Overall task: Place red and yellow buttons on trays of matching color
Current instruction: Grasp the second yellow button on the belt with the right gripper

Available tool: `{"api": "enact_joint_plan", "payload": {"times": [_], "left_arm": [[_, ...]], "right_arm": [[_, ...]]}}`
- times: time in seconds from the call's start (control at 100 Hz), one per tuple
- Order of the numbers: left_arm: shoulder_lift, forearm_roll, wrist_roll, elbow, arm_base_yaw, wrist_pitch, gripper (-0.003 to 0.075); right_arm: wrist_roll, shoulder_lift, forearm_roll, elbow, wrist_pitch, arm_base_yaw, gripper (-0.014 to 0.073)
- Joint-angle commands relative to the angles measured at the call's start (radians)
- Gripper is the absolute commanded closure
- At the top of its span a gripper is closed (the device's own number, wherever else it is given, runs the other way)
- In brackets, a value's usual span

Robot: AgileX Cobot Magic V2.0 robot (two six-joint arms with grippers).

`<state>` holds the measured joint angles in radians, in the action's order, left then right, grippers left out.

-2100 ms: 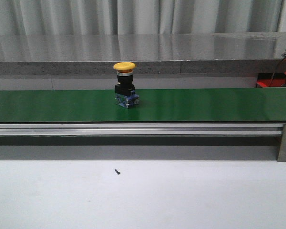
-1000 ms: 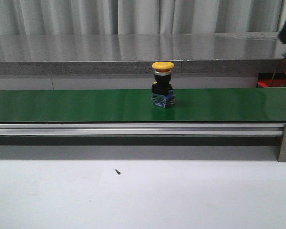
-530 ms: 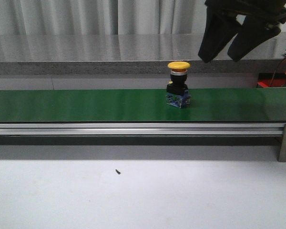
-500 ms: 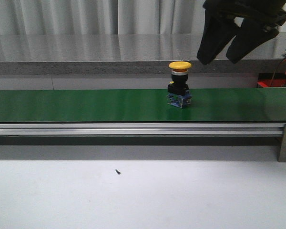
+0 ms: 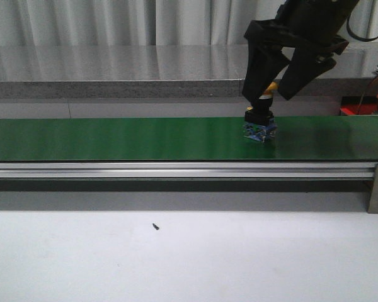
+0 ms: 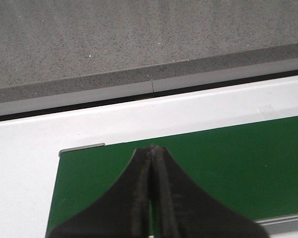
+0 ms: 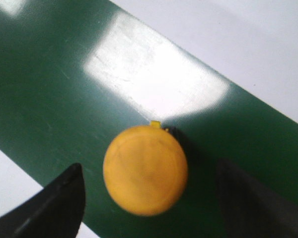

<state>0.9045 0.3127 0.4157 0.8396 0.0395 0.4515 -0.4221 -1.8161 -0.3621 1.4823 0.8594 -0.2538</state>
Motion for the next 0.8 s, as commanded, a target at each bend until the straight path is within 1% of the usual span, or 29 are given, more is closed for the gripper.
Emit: {"api": "enact_joint_plan", "payload": {"times": [0.0,0.05,0.09,0.24,0.31,0.44,0.61,0.79], "left_arm": [[-0.01,0.019,-0.004,0.027,0.001,-0.07,0.074],[-0.01,0.019,-0.004,0.027,0.001,-0.07,0.074],[-0.01,0.019,-0.004,0.027,0.001,-0.068,0.074],[-0.01,0.019,-0.004,0.027,0.001,-0.068,0.074],[-0.01,0.019,-0.004,0.027,0.001,-0.068,0.074],[-0.01,0.019,-0.004,0.027,0.001,-0.068,0.074],[-0.01,0.019,-0.004,0.027,0.001,-0.068,0.074],[-0.01,0.019,-0.004,0.027,0.001,-0.068,0.074]], "right_arm": [[-0.008,0.019,-0.011,0.055,-0.019,-0.002,0.0047],[-0.007,0.005,-0.01,0.066,-0.019,-0.002,0.006],[0.0,0.001,-0.007,0.067,-0.019,-0.002,0.0085],[0.069,0.001,0.037,0.075,0.014,-0.001,0.0249],[0.1,0.003,0.073,0.075,0.042,-0.001,0.0291],[0.141,0.005,0.126,0.075,0.09,0.0,0.03],[0.144,0.052,0.13,0.075,0.103,0.004,0.03],[0.144,0.138,0.13,0.073,0.155,0.061,0.03]]}}
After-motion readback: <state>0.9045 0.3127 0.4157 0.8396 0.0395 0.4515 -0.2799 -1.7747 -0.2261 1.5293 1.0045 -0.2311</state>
